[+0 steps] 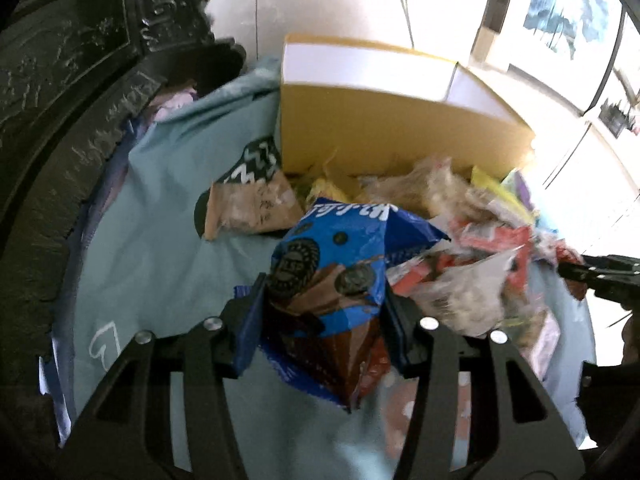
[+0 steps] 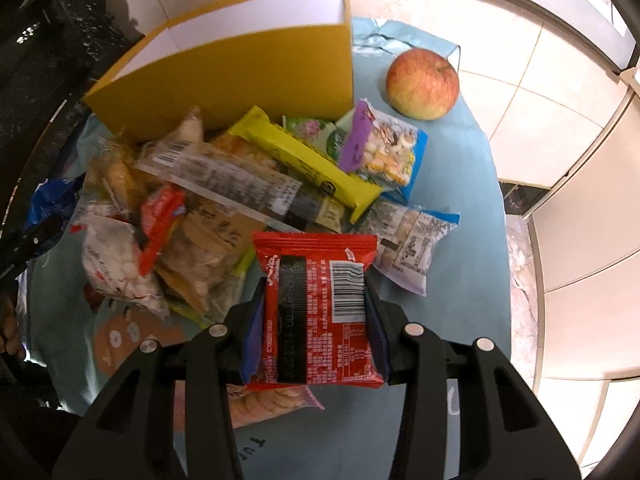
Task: Organize snacks
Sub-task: 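Carry both snacks over the yellow box and open both tools to drop them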
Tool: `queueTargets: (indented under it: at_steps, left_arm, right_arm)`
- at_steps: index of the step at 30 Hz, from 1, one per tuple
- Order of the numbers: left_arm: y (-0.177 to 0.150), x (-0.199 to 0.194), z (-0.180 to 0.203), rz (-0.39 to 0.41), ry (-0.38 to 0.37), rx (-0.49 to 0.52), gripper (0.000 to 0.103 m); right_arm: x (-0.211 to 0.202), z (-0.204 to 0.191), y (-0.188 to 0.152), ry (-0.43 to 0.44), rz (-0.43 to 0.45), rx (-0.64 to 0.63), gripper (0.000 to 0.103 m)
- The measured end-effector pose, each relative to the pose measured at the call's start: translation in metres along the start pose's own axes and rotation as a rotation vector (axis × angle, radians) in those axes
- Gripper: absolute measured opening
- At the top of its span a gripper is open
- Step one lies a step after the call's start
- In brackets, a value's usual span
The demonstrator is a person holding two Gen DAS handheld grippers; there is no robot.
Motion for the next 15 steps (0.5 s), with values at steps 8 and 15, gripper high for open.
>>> queueTargets:
  at_steps: [8, 15]
  left_arm:
    - [0.023, -0.035, 0.022, 0.088, -0.023, 0.007, 0.052]
    - [0.058, -0.067, 0.046, 0.173, -0.048, 0.033, 0.052]
  right_arm:
    - [-0.046, -0.002, 0.02, 0.049, 0.082, -0.01, 0.045]
    - [-0.091, -0.016, 0.044, 0.082, 0.181, -0.049, 0.045]
Point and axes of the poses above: each gripper's, at about its wrist camera, not at the fingertips, and x roughly the way its jaws point, z to its right, y to its top, the point moved 2 cm from there along x, roughly the way its jaws point, and after that the axes turned 2 degrees about -x, right-handed, at the moved point
